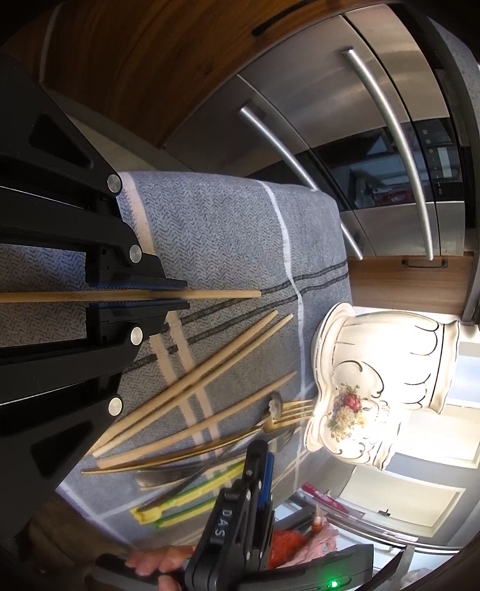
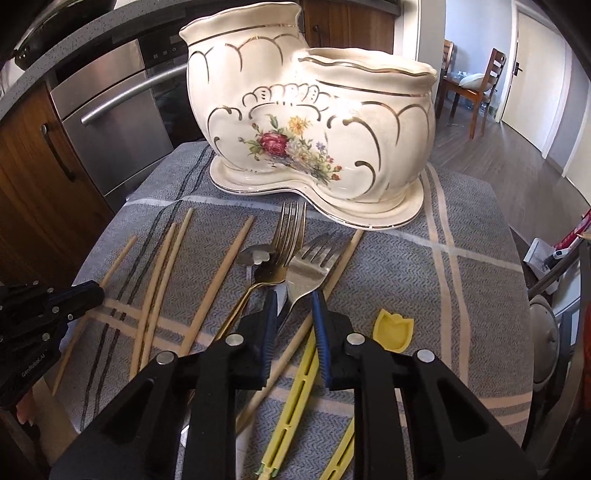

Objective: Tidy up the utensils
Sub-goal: 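Grasp a wooden chopstick with the left tool while the right tool grasps a gold fork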

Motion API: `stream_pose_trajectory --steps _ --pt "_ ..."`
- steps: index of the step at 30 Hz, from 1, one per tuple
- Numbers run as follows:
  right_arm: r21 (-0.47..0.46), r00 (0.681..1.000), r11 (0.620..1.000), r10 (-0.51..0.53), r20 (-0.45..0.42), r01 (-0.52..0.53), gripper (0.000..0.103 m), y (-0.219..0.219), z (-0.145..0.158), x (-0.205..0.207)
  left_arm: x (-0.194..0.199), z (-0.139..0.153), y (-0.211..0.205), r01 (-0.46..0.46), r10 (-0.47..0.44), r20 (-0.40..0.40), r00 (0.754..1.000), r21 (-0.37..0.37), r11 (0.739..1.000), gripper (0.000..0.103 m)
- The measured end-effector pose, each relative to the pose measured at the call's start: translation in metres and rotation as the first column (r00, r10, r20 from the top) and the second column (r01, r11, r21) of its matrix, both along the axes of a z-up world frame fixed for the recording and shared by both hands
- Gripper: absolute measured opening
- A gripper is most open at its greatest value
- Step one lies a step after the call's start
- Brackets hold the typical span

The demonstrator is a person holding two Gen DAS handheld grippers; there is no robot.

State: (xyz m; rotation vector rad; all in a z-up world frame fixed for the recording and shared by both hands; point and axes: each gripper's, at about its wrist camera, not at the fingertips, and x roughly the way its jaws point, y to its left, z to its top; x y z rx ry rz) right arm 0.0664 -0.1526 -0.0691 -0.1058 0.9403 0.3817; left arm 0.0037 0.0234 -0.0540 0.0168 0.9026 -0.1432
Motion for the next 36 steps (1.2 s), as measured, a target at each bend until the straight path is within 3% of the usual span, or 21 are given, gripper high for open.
stream_pose_trajectory --steps 7,13,25,32,36 --pt "-0.031 1.0 1.0 0.004 -0.008 -0.004 0.018 0.013 -0.006 0.005 0.0 0.0 0.003 0.003 -0.003 0.007 1.0 -0.017 1.0 0.005" --pt "0.075 1.0 0.997 -0.015 -0.021 0.016 0.005 -0.002 -0.005 0.004 0.0 -0.001 0.005 0.002 -0.002 0.01 1.0 -0.026 1.0 0.005" --pt "0.171 0.999 0.985 -0.03 0.029 0.025 0.003 -0.031 0.014 -0.018 -0.002 0.006 -0.001 0.01 -0.009 0.028 1.0 -0.018 1.0 0.005" --pt "0.221 0.973 0.975 -0.037 0.229 -0.015 0.003 -0.044 0.051 -0.042 -0.011 0.025 0.001 0.012 -0.005 0.126 0.992 -0.052 0.999 0.005" --pt "0.208 0.918 0.978 -0.06 0.392 -0.025 0.002 -0.05 0.07 -0.058 -0.017 0.041 0.004 0.032 -0.013 0.217 0.976 -0.087 0.996 0.005"
